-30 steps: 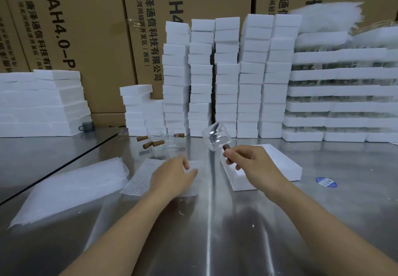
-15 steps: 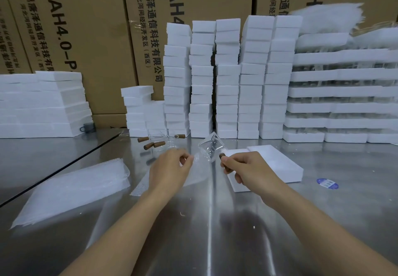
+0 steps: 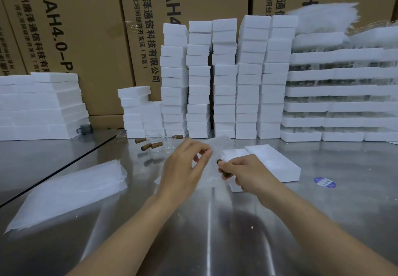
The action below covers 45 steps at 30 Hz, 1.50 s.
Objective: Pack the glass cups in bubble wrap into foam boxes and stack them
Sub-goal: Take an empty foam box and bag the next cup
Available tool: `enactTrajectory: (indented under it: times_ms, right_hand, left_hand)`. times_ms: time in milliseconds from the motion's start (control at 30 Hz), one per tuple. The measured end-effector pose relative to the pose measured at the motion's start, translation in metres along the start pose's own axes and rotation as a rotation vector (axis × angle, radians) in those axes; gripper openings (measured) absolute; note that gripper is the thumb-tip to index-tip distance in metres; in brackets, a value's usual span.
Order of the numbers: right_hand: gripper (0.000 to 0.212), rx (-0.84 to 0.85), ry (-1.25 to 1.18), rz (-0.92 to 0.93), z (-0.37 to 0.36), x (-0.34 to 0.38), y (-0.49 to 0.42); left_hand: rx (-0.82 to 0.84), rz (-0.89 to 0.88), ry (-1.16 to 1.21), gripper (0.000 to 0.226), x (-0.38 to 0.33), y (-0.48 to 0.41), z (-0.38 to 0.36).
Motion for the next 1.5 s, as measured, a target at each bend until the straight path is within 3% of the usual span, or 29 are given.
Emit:
enactTrajectory:
  times_ms: [167, 233, 367, 467, 533, 700, 867, 1000, 1100, 1200, 1333, 1400, 1500]
  right_hand:
    - [0.041, 0.047, -0.145, -0.045, 0.000, -0.005, -0.001]
    - [0.039, 0.018, -0.171, -0.061, 0.004, -0.007, -0.002]
    - [0.040, 0.001, -0.177, 0.002, 0.010, -0.004, -0.006]
    - [0.031, 0.017, -0.139, 0.078, 0.012, 0.000, -0.007]
    - [0.026, 0.053, -0.152, 0.131, 0.009, 0.004, -0.007]
    - [0.007, 0.096, -0.147, 0.160, -0.002, 0.009, -0.004]
    - [0.042, 0.231, -0.318, 0.203, -0.019, 0.017, 0.006]
    - [0.041, 0.203, -0.154, 0.180, -0.023, 0.017, 0.005]
    - [0.027, 0.261, -0.248, 0.156, -0.028, 0.018, 0.010]
    - [0.033, 0.247, -0.225, 0.100, -0.027, 0.015, 0.013]
    - [0.023, 0.141, -0.222, 0.040, -0.021, 0.008, 0.012]
    - [0.017, 0.107, -0.261, 0.014, -0.020, 0.005, 0.013]
    - [0.044, 0.098, -0.261, -0.025, -0.020, 0.002, 0.012]
  left_hand:
    - [0.016, -0.197, 0.092, 0.014, -0.037, 0.005, -0.005]
    - [-0.050, -0.180, 0.163, 0.017, -0.041, 0.000, 0.006]
    - [-0.292, 0.234, 0.210, 0.017, 0.005, -0.023, 0.057]
    - [-0.037, 0.605, 0.466, 0.054, 0.044, -0.025, 0.054]
    - [0.150, 0.726, 0.633, 0.071, 0.052, -0.017, 0.042]
    - [0.283, 0.688, 0.809, 0.079, 0.043, -0.011, 0.019]
    - [0.308, 0.672, 0.914, 0.076, 0.031, -0.002, -0.006]
    - [0.352, 0.642, 0.902, 0.060, 0.019, 0.006, -0.021]
    - [0.381, 0.650, 0.865, 0.057, 0.016, 0.009, -0.024]
    - [0.407, 0.678, 0.862, 0.067, 0.016, 0.011, -0.024]
    - [0.433, 0.705, 0.919, 0.095, 0.015, 0.014, -0.029]
    - [0.437, 0.718, 0.969, 0.095, 0.014, 0.015, -0.030]
    - [0.461, 0.729, 1.046, 0.076, 0.011, 0.015, -0.033]
Point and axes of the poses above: each hand's wrist, its own y-axis away from the middle knuckle, its own z-axis out of the back of the hand, x = y × z, the point moved 7 cm from there along -y, towards the middle knuckle, and after that the axes turned 3 degrees about z, right-handed, at the moved point
